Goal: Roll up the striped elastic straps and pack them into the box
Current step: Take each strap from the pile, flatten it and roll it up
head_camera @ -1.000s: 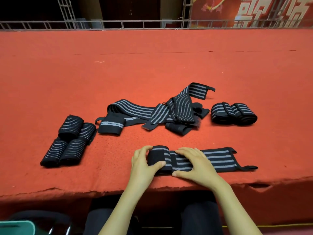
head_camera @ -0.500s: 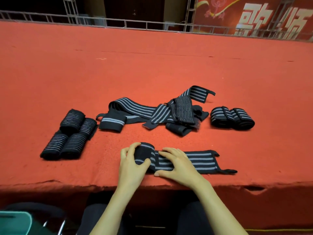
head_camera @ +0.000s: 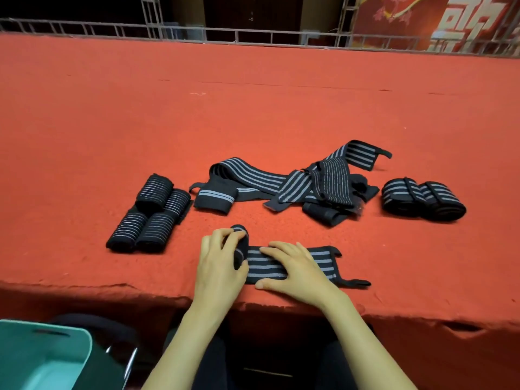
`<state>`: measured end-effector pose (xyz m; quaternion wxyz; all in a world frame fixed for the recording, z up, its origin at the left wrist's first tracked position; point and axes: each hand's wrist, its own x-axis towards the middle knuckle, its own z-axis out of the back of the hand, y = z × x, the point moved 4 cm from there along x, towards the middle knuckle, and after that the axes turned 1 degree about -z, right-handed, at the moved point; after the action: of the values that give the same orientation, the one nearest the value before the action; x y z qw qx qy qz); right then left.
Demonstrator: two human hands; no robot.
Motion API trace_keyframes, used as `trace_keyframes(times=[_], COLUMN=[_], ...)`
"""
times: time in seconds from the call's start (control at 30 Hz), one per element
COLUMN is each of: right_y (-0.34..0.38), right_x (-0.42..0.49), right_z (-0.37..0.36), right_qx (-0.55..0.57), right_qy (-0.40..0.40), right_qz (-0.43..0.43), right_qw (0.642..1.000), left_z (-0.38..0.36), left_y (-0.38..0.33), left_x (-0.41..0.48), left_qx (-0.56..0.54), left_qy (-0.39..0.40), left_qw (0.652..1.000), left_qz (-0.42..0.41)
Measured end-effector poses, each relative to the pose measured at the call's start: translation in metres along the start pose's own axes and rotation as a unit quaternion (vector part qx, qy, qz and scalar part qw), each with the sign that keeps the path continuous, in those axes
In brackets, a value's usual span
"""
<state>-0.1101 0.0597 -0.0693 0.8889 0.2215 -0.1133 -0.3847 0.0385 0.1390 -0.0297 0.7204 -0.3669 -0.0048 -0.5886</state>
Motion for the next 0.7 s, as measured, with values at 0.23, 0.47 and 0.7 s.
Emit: trace_keyframes(times=[0.23, 0.47, 0.7], right_y=[-0.019, -0.022, -0.022], right_x=[-0.016, -0.020, -0.021], right_z=[0.009, 0.006, 0.005], right_qx=[0.001, 0.001, 0.003], right_qy=[-0.062, -0.059, -0.060], right_qz=[-0.009, -0.005, -0.007], right_qw=[0.998, 0.998, 0.998], left_z=[-0.025, -0.016, -0.023], left_y=[-0.033, -0.009, 0.001], left_x=[-0.006, -0.002, -0.004], left_qx=[-0.104, -0.258, -0.218], left_qy=[0.051, 0.060, 0.080], left_qw=[0.990, 0.963, 0.952], left_qz=[-0.085, 0.048, 0.199])
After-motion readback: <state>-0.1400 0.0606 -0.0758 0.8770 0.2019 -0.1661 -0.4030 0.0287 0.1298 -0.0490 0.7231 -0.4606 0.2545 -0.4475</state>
